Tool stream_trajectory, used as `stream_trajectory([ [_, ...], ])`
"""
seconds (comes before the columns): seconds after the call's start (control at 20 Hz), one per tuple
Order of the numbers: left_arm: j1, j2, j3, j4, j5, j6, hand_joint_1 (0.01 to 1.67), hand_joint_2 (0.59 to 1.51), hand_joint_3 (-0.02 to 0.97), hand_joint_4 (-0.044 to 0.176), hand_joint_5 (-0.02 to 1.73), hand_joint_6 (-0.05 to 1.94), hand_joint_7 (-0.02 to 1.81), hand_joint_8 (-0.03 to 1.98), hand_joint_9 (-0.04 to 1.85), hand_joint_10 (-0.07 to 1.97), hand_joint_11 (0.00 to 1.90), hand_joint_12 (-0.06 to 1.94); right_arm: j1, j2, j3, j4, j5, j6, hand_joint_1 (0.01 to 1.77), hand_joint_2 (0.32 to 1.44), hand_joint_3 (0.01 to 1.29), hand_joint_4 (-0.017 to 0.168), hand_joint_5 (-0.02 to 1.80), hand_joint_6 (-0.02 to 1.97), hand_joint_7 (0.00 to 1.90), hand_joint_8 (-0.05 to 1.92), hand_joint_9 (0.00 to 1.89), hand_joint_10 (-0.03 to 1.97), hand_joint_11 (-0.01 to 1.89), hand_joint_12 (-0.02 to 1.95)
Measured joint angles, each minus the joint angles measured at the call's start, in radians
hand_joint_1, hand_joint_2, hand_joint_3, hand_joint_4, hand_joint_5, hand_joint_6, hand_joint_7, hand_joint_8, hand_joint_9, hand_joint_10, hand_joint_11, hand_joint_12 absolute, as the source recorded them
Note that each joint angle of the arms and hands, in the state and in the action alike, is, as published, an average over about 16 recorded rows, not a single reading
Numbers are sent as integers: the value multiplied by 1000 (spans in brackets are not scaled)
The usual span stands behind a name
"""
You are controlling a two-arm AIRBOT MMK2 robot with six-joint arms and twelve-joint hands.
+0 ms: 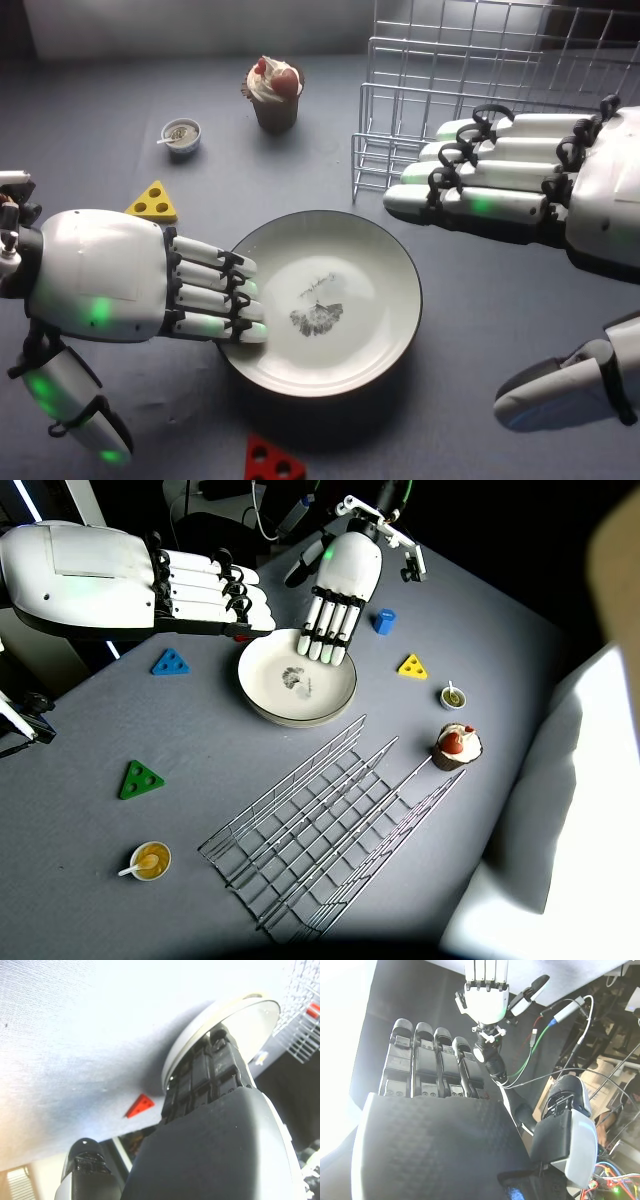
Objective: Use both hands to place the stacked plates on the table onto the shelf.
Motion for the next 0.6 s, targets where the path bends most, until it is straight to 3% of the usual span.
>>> stream_trajectory([
  [0.6,4,-48,-16,-75,47,-3,16,941,8,-8,54,-29,80,-13,104,6,77,23,-2,-24,26,-140,-9,0,11,930,13,6,28,23,66,20,80,18,71,19],
])
